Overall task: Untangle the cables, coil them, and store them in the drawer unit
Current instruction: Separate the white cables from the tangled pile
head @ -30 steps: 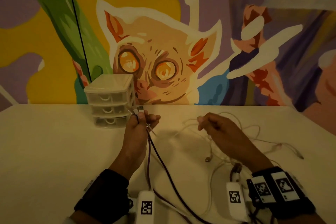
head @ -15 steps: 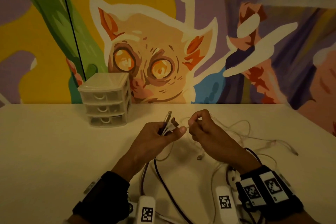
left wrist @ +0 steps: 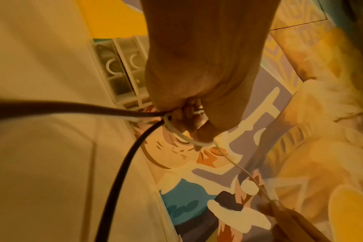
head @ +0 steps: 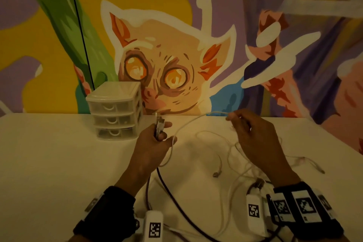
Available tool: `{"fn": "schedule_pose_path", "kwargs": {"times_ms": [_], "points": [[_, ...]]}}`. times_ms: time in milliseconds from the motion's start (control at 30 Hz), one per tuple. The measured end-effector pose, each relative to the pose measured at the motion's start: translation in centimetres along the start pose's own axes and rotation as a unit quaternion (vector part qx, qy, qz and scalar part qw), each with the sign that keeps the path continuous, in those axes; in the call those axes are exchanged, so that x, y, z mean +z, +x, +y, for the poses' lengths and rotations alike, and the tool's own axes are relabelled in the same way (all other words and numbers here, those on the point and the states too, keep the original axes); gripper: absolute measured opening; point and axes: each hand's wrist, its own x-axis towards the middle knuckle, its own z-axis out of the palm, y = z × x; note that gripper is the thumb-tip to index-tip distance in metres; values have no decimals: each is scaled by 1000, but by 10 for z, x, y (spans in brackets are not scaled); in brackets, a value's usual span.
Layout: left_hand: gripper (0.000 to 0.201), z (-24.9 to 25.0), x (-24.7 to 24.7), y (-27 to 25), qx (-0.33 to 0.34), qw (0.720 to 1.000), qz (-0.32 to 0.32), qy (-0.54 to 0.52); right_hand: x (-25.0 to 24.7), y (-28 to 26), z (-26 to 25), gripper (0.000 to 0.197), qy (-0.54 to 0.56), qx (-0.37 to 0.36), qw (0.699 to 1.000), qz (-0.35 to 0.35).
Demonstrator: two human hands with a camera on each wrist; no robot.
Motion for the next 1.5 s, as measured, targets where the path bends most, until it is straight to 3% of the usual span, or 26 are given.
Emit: {"fn": "schedule_pose_path", "kwargs": {"times_ms": [133,200,267,333,433,533,633,833,967,1133,1200,1300,1333,1367,1433,1500], "points": [[37,7,1,-4,35,999,22,-4,13,-6,13,25,-123,-26,978,-169],[43,13,3,-7,51,998,26,6,12,-6,16,26,-212,-30,955,-205],[36,17,4,-12,58,998,19,-10,9,-6,13,27,-254,-35,939,-228],[22,17,4,-13,65,997,-4,-27,9,-8,8,26,-220,-44,940,-256],[29,12,10,-14,74,995,-53,29,11,-11,-2,26,-147,-64,947,-279],[25,3,13,-11,99,986,-91,96,7,-13,-11,29,-26,-67,959,-276],[21,2,15,-14,121,972,-157,124,5,-13,-19,19,83,-40,963,-253],[12,1,21,-17,121,969,-185,115,9,-14,-20,31,109,-9,964,-243],[8,1,22,-16,142,968,-154,140,11,-14,-21,37,118,33,965,-232],[6,4,5,-2,84,996,28,-2,-7,-13,2,40,7,74,948,-310],[4,2,-4,4,65,996,55,-1,-17,-8,10,39,-12,76,970,-229],[15,-6,-1,7,34,995,-22,91,-26,2,7,25,61,53,996,38],[17,-7,3,5,38,991,-42,121,-25,3,4,21,64,31,996,62],[29,-8,6,4,47,987,-46,144,-22,3,3,19,48,14,998,40],[53,-4,8,2,67,987,-47,140,-13,-1,4,19,-16,-10,997,-76],[53,3,8,-1,99,982,-67,145,-7,-6,3,19,-32,-32,983,-176]]}}
